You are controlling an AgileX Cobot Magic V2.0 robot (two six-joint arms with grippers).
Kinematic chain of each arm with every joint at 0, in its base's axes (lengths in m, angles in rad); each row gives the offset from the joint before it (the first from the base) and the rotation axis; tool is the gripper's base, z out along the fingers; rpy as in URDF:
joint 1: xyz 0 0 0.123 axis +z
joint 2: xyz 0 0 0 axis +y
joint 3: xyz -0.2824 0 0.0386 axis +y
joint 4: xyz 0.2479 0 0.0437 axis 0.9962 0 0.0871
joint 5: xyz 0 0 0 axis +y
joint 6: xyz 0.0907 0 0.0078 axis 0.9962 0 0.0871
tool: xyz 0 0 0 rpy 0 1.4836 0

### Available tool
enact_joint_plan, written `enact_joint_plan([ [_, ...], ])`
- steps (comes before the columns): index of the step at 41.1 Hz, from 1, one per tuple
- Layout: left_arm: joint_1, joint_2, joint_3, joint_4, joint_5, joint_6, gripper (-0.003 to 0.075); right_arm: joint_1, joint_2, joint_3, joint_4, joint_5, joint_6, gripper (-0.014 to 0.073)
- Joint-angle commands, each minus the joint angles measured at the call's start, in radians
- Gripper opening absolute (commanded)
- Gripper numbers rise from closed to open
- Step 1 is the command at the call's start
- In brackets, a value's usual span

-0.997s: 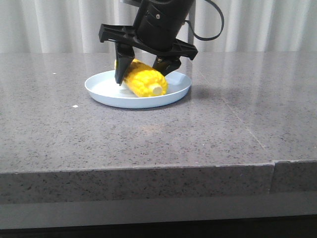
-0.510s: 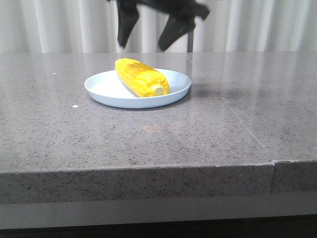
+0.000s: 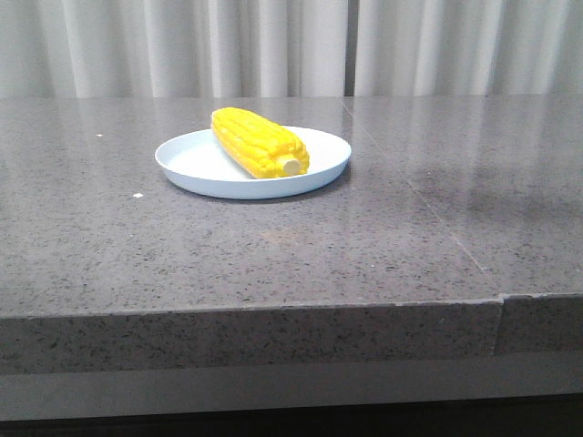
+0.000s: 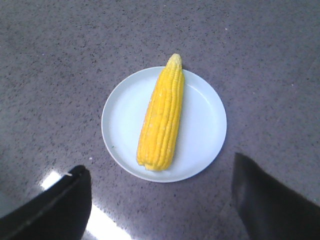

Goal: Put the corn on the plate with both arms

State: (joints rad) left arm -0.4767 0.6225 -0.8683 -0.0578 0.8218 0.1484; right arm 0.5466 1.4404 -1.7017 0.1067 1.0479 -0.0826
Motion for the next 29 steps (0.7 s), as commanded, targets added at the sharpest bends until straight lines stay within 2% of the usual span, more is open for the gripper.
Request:
enact_joint_plan([
  [1, -0.007, 0.005, -0.023, -0.004, -0.067, -0.013, 0.0365, 0.0, -0.123, 0.049, -0.004, -0.041, -0.022, 0.0603],
  [16, -0.007, 0.005, -0.023, -0.004, -0.067, -0.013, 0.0365, 0.0, -0.479, 0.409, -0.004, -0.086, -0.021, 0.0603],
  [29, -0.007, 0.005, -0.023, -0.004, -0.065, -0.013, 0.0365, 0.0, -0.702, 0.596, -0.015, -0.107, -0.004, 0.0603],
])
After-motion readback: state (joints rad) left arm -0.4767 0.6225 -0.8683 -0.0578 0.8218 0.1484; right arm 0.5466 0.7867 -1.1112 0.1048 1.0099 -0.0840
